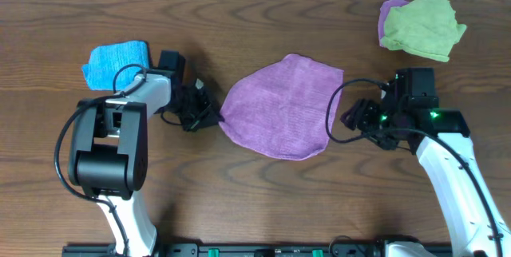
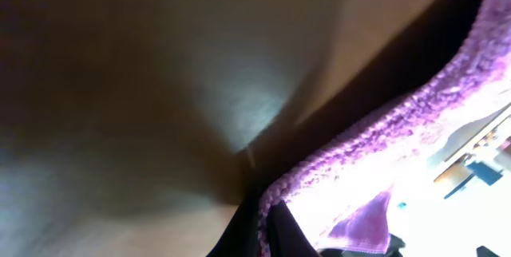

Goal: Fold the cloth
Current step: 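Grasp the purple cloth's left corner with the left gripper, then lift the purple cloth with both grippers and stretch it apart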

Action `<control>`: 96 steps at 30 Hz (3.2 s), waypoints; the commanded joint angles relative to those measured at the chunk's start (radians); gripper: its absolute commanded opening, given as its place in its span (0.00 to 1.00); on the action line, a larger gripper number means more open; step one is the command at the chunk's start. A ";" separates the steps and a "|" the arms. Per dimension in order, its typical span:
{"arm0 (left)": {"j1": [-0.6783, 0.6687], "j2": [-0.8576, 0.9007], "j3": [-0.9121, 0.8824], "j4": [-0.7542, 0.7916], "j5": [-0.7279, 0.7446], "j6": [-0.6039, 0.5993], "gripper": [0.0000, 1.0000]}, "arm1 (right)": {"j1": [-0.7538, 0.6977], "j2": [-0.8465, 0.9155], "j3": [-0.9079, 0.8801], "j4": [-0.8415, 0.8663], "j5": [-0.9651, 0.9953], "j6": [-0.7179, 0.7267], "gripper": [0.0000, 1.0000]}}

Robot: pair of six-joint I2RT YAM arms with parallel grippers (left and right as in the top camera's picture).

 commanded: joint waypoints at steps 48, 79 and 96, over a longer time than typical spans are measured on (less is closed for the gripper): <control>-0.132 0.013 -0.006 -0.203 -0.108 0.180 0.06 | 0.186 0.076 -0.275 0.106 -0.087 0.149 0.60; -0.131 0.005 -0.006 -0.212 0.080 0.371 0.05 | 0.246 0.116 -0.284 0.228 -0.048 0.169 0.01; -0.130 -0.334 -0.005 -0.322 0.100 0.350 0.06 | 0.246 -0.250 -0.140 -0.010 0.004 0.151 0.01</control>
